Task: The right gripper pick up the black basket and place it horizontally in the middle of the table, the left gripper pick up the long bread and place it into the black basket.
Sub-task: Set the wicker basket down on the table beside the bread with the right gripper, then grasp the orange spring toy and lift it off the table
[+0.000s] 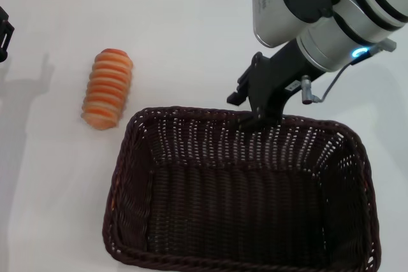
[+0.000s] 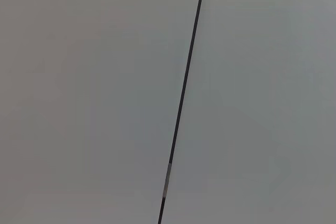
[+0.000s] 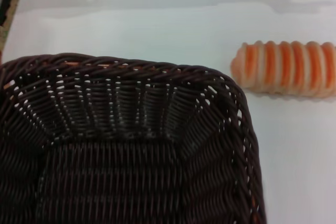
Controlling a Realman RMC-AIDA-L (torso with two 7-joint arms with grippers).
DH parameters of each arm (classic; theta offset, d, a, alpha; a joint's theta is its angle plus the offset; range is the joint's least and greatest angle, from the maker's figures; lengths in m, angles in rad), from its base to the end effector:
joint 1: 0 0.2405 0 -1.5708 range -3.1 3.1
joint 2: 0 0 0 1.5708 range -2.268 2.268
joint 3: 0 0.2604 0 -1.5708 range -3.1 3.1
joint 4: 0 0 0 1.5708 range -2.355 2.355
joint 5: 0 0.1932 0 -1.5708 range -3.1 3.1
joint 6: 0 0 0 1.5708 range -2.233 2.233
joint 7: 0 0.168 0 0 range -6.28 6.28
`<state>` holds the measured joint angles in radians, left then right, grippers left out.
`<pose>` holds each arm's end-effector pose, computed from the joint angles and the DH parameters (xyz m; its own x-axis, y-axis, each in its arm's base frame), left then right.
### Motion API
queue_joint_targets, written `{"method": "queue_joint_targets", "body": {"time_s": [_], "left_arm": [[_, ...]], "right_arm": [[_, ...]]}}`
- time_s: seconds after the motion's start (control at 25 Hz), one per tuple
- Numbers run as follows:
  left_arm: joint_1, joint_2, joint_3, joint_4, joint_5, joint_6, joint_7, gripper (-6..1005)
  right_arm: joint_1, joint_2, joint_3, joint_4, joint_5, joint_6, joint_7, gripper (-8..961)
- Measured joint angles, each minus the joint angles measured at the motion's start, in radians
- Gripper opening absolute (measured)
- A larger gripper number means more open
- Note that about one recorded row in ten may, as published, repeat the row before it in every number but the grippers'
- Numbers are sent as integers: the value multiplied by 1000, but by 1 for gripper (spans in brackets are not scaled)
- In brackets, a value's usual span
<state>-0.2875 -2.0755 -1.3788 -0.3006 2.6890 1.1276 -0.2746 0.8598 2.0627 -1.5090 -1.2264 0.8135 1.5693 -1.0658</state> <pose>-0.3473 0.3297 0.0338 0.5838 -0.1047 0.8051 0.8113 0.0375 -0.5834 0.1011 0.3478 -0.0643 0.9577 0.0300 0.2862 0.0421 -0.9985 -0.0362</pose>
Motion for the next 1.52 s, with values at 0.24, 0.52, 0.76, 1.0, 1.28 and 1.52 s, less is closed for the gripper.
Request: {"method": "queue_joint_targets", "body": {"time_s": [0.24,0.52,0.76,1.0,1.28,1.52], "left_arm": [[-1,0,0,3,0,2,0,758],[-1,0,0,-4,3,2,0,758],[-6,9,0,-36,8,-1,0,758],[-15,11,0,-37,8,0,0,758],[-16,11,0,-50,8,1,0,757],[-9,11,25,-68,11,2,0,757]], "right_arm": [[-27,7,-6,-78,-52,-65,13,429],[-217,14,96,-309,-72,-246,12,500],[-617,17,12,-540,22,-727,-7,500],[-842,17,-102,-573,52,-1069,-40,500],[-1003,18,-296,-436,54,-1734,-61,500],[-953,19,-423,-127,51,-2342,-33,500]]}}
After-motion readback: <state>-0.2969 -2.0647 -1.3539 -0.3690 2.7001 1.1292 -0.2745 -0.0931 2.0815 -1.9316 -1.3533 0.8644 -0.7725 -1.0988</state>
